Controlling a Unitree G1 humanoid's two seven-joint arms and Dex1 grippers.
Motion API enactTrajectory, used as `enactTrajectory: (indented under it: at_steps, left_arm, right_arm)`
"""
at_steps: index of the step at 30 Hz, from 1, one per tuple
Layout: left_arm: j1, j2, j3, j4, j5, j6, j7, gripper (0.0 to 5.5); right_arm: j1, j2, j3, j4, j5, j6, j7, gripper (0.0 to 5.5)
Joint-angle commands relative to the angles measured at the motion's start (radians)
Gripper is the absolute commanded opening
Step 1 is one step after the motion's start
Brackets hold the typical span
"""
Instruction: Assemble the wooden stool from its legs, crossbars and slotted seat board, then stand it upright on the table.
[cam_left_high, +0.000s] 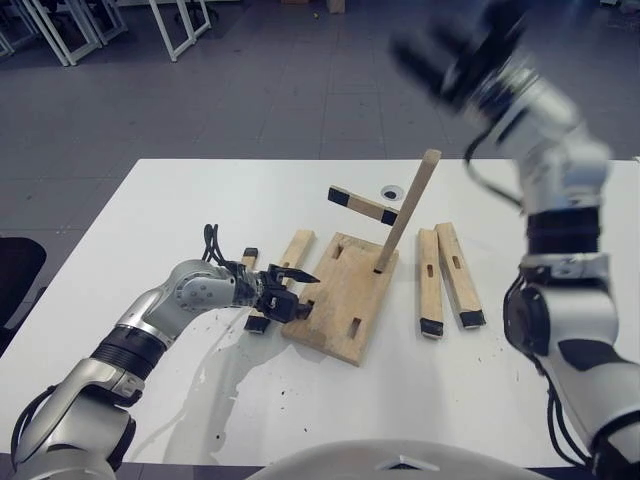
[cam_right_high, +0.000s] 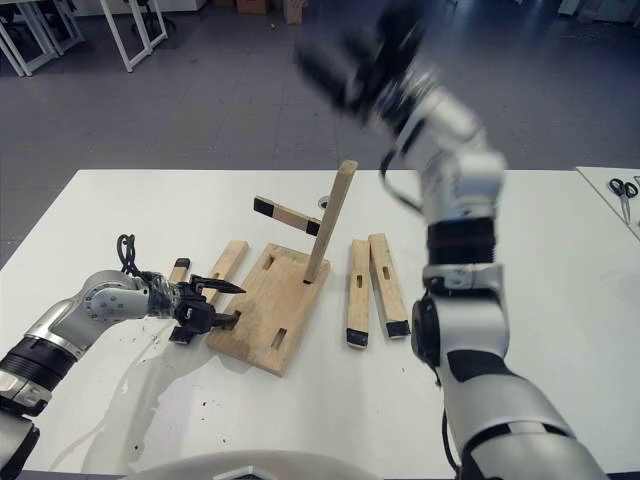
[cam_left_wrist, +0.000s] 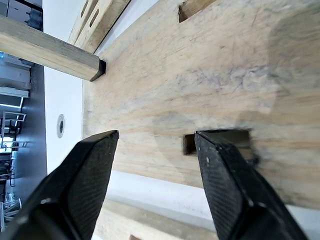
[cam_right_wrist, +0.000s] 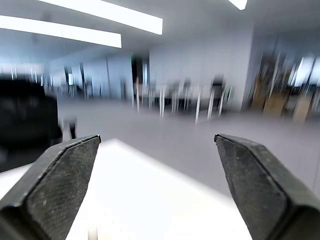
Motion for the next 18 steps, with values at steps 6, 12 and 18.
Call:
enactTrajectory:
  at_steps: [6,12,18]
  left_arm:
    - [0.083,-0.017,-0.045,0.028,0.095,0.071,-0.015,2.82]
    - [0.095,-0.031,-0.009,-0.023,0.067,0.144,0.011,2.82]
    - [0.166,-0.033,0.091,-0.2,0.013,0.33,0.056,2.82]
  right_arm:
    - [-0.01,-0.001,-0.103,0.031,0.082,0.114,-0.05,4.21]
    - [0.095,0.0,-0.285,-0.406,0.236,0.169,-0.199,4.21]
    - [0.429,-0.012,-0.384,-0.672,0.268,0.264,-0.367,4.21]
